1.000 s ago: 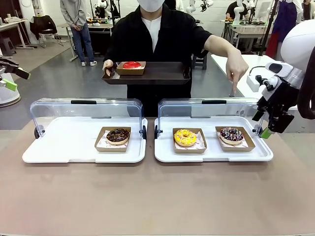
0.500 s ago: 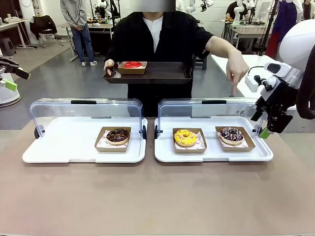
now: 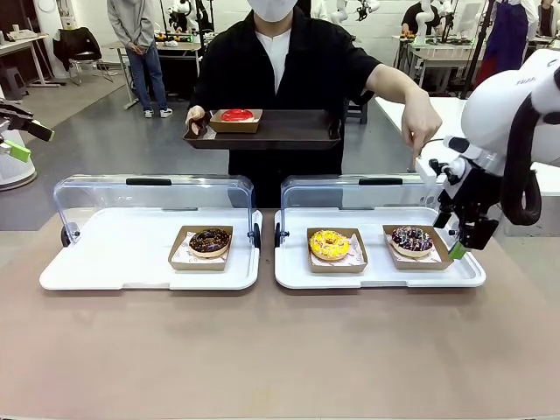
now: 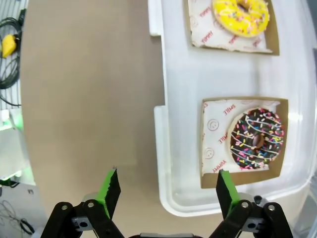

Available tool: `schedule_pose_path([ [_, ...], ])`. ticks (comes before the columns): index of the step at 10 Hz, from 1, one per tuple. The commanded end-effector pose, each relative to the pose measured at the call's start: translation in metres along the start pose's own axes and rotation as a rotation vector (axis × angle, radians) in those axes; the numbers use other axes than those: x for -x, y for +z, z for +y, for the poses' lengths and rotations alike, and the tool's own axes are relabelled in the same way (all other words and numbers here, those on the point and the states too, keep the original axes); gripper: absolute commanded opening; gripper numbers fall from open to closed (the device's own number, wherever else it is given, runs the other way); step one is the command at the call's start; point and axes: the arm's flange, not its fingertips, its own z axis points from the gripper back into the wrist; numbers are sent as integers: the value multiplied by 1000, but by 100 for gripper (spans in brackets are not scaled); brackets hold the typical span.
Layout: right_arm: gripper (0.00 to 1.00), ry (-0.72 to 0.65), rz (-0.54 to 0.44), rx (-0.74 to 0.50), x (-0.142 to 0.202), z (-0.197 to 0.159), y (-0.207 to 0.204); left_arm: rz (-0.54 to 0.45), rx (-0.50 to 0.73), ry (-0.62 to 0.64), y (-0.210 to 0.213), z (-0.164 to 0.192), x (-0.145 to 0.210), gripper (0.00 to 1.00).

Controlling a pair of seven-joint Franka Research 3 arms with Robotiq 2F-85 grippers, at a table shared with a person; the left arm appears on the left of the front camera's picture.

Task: Provide the desired donut to the person.
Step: Pick up and lift the Paper togo box containing the Donut pointed at by the person.

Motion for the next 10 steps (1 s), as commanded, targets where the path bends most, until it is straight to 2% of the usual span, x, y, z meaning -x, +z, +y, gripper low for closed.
schedule_pose_path([
  [1,100,-35,50,7,6,-2,-17,-18,2,3,1,0,-1,100],
  [4,100,-42,67,-33,11,1,-33,-18,2,3,1,0,-1,100],
  [10,100,-73,112,9,19,-10,-59,-18,2,3,1,0,-1,100],
])
